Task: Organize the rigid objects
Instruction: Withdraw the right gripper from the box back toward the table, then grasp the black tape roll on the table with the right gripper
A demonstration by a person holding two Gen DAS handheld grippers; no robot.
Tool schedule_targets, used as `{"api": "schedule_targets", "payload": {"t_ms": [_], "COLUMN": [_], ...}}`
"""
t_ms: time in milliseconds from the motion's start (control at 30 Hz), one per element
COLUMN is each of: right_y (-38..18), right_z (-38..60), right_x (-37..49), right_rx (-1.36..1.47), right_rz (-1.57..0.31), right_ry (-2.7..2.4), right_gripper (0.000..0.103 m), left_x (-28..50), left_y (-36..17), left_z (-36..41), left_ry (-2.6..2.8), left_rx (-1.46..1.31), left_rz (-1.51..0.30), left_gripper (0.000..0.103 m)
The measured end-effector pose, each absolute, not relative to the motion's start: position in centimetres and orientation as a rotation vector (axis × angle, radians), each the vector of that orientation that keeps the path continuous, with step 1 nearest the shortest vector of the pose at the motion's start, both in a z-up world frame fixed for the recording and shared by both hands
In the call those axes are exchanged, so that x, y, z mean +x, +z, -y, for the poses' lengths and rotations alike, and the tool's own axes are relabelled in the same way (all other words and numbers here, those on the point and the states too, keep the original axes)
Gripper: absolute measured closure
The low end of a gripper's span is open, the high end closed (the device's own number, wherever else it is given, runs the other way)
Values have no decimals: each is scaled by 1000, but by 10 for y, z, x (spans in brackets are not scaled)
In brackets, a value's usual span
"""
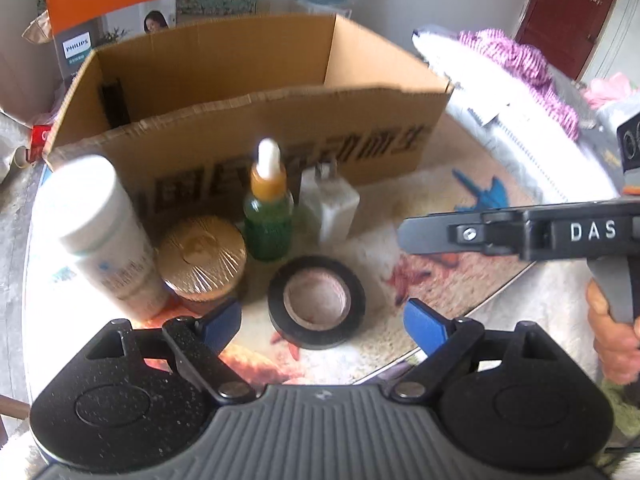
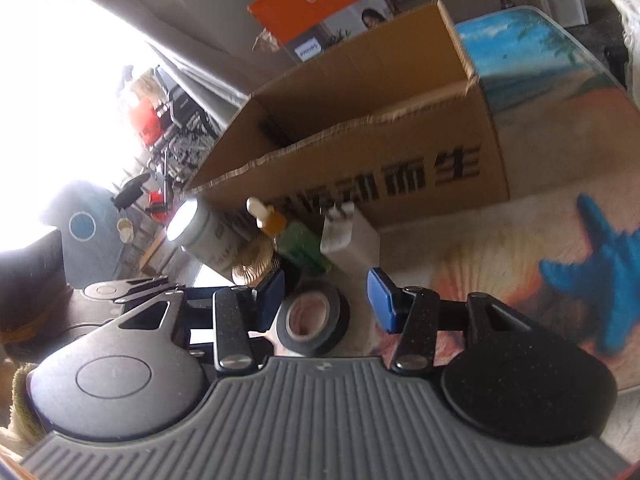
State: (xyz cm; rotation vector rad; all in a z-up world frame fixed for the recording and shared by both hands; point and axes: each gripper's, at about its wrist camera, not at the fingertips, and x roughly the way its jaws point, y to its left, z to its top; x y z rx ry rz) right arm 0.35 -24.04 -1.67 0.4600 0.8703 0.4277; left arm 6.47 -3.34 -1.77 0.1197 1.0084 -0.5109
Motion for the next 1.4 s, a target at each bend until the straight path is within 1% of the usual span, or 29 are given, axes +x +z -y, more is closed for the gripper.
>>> {"api": "schedule_targets", "payload": {"t_ms": [100,167,233,267,333,400,500,733,967,1400], "right_y": [-23,-26,-33,-36,-44,-50,-55,-58,-61,-61], "right_z": [222,214,207,204,200,197,197,213,229,225], "right_x": [16,27,32,37,46,50,52,40,28,26], "right_rx": [422,406,394,388,387,385,376,392,422,393], "right_rz": [-890,-900,-911,-918,-937,-953,-966,-965,-954,-939], "right_ry": [437,452,462,468,473,484,484,451,415,412], "right_gripper": [61,67,68,71,74,78,81,82,81,81], "left_x": [65,67,67,67,66,64,63,58,51,52], "left_y": [-30,-37,-41,-42,-44,-45,-46,-45,-47,-52], "left_z": [40,42,42,43,43,45,49,63,78,91], "left_ry": [-507,-502,-491,-490,-498,-498,-500,-573,-607,-582], "left_rx": [127,127,137,141,140,149,172,154,213,310], "left_rz": [-1027,-1039,-1044,-1042,-1038,-1028,-1019,-1018,-1000,-962], "left_gripper": [19,26,28,29,30,30,30,30,30,29]}}
